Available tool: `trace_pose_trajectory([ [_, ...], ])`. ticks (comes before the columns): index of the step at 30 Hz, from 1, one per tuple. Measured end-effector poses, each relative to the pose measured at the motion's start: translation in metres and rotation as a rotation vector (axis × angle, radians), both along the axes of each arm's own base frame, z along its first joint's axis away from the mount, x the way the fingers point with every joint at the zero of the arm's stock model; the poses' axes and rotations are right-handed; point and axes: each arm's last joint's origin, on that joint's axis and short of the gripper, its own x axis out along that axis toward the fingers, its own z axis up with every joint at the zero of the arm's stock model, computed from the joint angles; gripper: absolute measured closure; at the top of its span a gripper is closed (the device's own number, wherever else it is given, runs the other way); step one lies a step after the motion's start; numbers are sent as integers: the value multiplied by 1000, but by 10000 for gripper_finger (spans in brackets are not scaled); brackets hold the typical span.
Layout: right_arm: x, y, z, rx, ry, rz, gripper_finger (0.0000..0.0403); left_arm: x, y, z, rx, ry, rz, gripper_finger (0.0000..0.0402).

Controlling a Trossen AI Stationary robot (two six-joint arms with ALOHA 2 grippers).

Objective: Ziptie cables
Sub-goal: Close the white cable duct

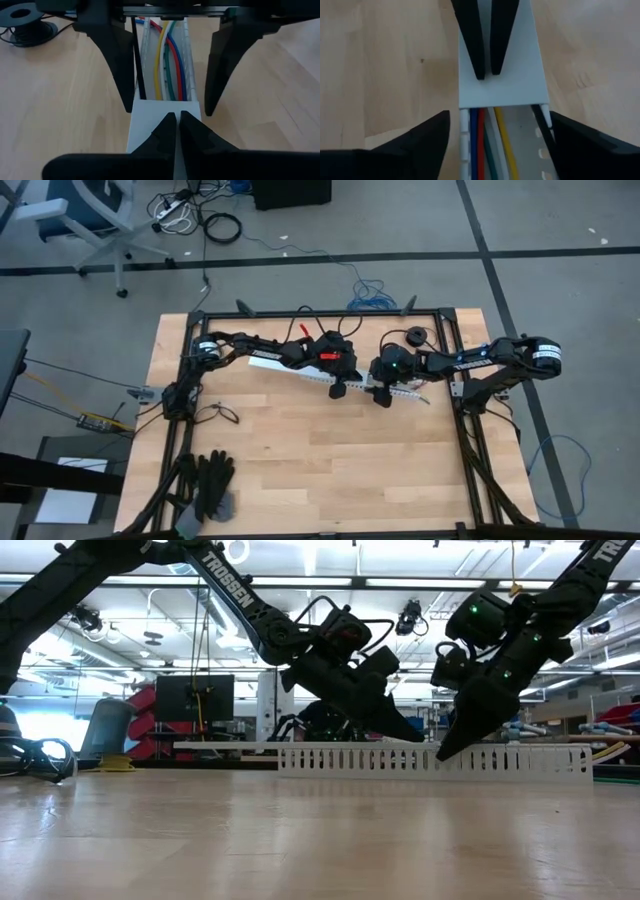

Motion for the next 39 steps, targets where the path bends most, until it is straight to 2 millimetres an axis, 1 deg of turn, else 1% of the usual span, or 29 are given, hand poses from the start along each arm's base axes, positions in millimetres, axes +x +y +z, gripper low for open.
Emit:
trace_pose_trajectory([
  [4,-1,0,0,5,11,2,65,0,0,0,-10,2,6,401],
  [7,-5,0,-3,-5,64,-18,56,0,0,0,-10,2,7,402],
  [11,-8,0,-6,-23,111,-44,57,-1,0,3,-12,7,8,402],
  [19,-1,-2,0,-67,27,-30,57,-7,-1,20,3,18,8,401],
  [25,-1,-2,0,-65,26,-27,59,-11,-3,14,-14,92,6,402],
  [28,-1,-2,0,-53,21,-14,73,-12,-3,14,-23,107,9,401],
  [39,1,0,2,-23,-14,28,175,-10,-4,13,-23,92,3,401],
])
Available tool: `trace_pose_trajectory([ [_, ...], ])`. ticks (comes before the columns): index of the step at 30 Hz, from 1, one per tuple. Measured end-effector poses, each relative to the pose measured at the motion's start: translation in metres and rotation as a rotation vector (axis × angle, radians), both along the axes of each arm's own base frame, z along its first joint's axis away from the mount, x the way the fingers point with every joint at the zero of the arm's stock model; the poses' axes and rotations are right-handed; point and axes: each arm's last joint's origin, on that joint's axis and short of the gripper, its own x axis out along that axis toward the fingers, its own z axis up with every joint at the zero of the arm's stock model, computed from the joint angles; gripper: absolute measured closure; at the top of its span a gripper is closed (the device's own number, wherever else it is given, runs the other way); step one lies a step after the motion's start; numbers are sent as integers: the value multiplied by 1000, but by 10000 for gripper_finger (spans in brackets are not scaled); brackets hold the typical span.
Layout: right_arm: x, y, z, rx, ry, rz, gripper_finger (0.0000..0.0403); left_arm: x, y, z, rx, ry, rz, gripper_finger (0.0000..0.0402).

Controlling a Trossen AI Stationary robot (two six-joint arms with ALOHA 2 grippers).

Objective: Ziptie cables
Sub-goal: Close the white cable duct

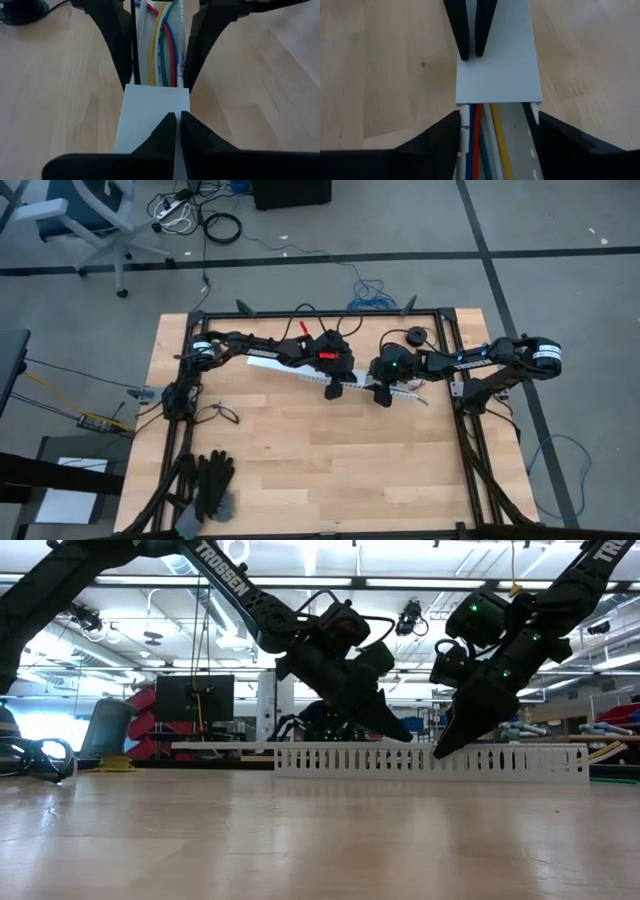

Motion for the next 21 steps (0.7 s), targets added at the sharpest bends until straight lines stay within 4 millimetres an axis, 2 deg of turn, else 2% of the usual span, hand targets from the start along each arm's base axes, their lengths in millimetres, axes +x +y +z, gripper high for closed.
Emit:
trace_pose_trajectory([
  [4,0,0,0,1,7,-1,200,3,0,-3,7,-22,3,401],
  [8,0,0,0,0,0,-2,207,5,0,-4,6,-49,3,401],
  [21,1,1,1,41,-25,39,169,10,-4,-9,13,-76,-4,402],
])
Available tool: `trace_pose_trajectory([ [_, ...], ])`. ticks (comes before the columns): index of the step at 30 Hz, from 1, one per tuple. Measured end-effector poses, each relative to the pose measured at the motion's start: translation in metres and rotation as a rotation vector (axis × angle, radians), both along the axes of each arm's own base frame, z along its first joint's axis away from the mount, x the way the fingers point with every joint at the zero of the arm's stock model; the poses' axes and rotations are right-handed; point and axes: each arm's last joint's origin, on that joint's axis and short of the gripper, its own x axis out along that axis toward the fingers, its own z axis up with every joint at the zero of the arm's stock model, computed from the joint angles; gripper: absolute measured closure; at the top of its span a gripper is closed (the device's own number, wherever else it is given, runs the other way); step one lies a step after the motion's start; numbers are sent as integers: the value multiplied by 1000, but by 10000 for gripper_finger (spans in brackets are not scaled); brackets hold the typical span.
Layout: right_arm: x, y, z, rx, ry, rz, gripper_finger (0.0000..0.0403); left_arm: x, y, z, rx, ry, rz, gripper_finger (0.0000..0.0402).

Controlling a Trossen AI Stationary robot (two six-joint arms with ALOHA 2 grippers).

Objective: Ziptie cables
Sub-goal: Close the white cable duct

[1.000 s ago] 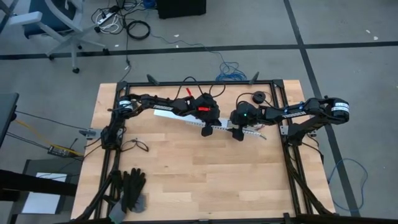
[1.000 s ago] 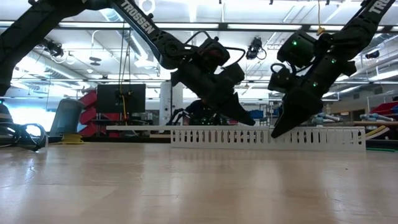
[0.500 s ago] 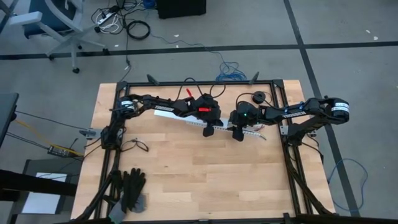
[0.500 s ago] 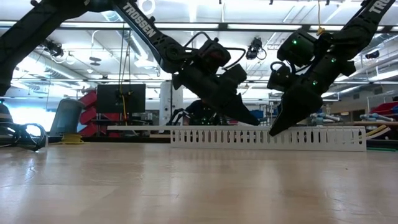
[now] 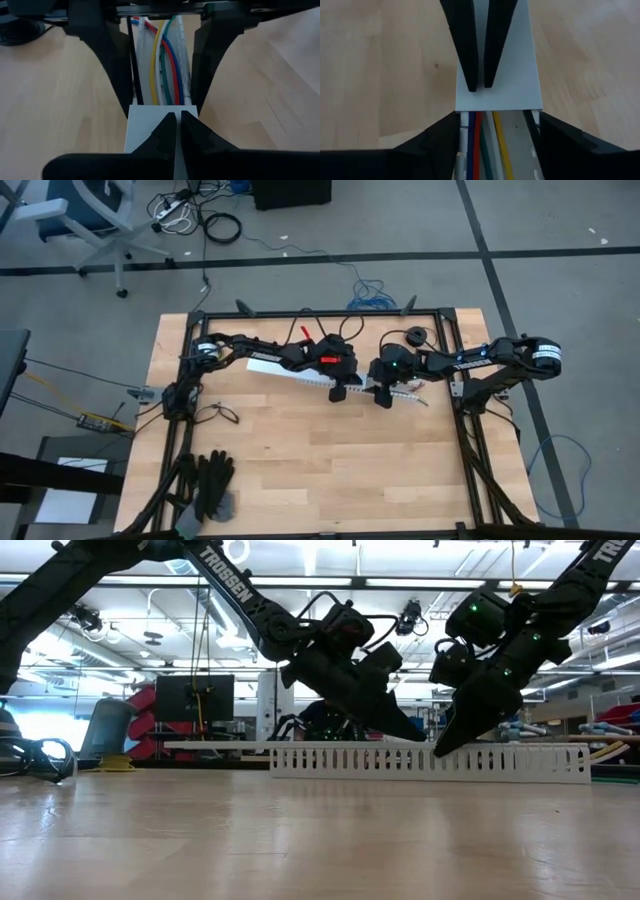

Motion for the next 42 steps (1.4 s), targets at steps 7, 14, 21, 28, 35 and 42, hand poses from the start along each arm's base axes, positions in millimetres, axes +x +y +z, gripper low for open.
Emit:
trace_pose_trajectory([
  [7,0,1,1,13,-9,12,108,0,0,0,1,1,1,402],
  [14,-4,-1,-3,-24,60,-45,74,0,0,0,0,7,5,401],
  [21,-6,0,-5,-16,95,-45,87,0,0,0,0,6,5,401],
  [28,-6,0,-5,-26,98,-33,144,0,1,0,4,1,9,402],
  [35,-5,0,-4,-34,83,-35,188,2,1,2,11,-22,10,402],
  [42,-5,-1,-4,-37,74,-35,184,11,0,16,28,-70,3,402],
])
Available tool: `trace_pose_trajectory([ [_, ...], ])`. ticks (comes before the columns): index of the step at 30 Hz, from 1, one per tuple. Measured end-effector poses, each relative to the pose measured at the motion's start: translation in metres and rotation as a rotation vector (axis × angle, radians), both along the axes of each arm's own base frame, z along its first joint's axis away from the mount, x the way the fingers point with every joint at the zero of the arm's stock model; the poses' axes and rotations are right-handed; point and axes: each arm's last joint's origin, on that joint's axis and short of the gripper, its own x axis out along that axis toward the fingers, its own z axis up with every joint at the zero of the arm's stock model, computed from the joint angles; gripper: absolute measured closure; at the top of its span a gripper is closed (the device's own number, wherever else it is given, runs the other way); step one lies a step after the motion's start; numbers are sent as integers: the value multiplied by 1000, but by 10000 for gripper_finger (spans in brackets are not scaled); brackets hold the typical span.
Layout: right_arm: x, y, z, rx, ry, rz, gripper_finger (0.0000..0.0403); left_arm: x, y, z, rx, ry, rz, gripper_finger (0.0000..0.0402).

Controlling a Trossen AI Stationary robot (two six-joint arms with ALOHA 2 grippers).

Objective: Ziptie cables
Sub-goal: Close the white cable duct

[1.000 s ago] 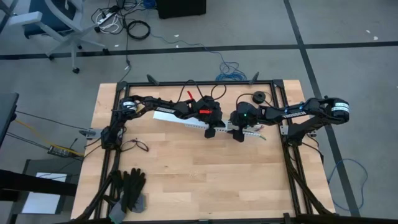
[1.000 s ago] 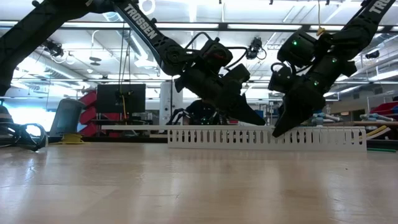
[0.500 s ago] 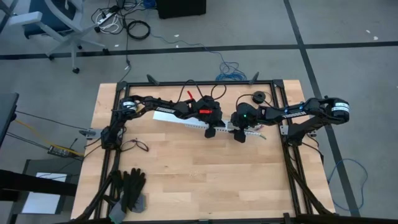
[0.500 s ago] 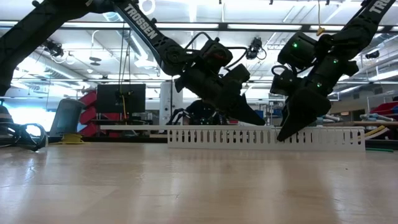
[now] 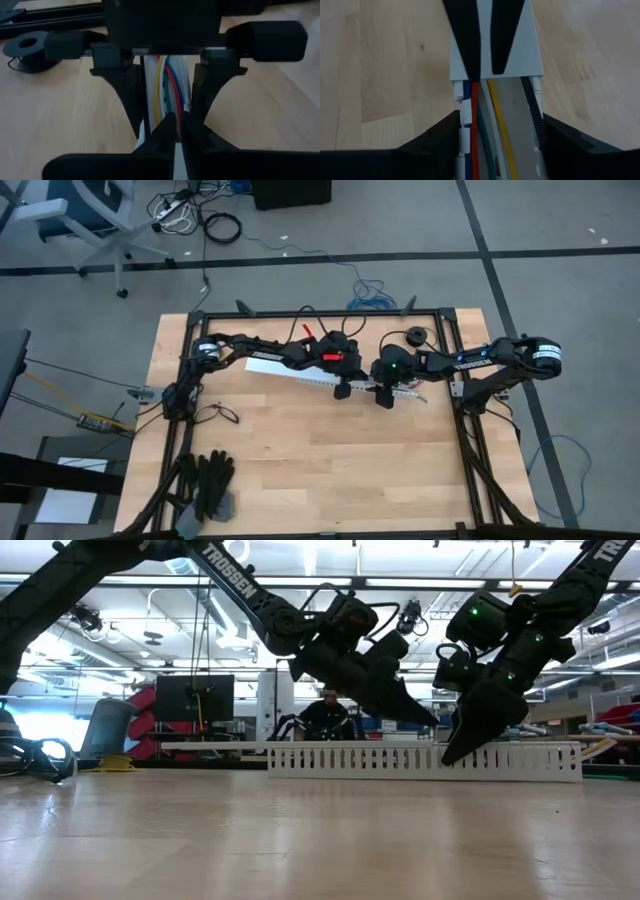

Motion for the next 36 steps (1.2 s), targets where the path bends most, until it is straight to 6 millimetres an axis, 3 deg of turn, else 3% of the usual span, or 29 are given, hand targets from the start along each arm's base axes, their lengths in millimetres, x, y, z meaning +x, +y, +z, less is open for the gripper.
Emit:
trace_pose_trajectory([
  [6,0,0,0,5,0,-11,179,-3,1,12,20,-3,13,401],
  [11,0,0,0,4,1,-11,179,-20,5,28,63,125,20,402],
  [20,0,-1,0,-15,-4,-25,179,-27,8,10,69,264,20,401],
  [28,0,-1,0,-12,-4,-31,179,-10,5,-7,52,143,-25,401],
  [36,2,-2,1,-14,-27,-29,179,-2,0,-4,37,73,-24,402],
])
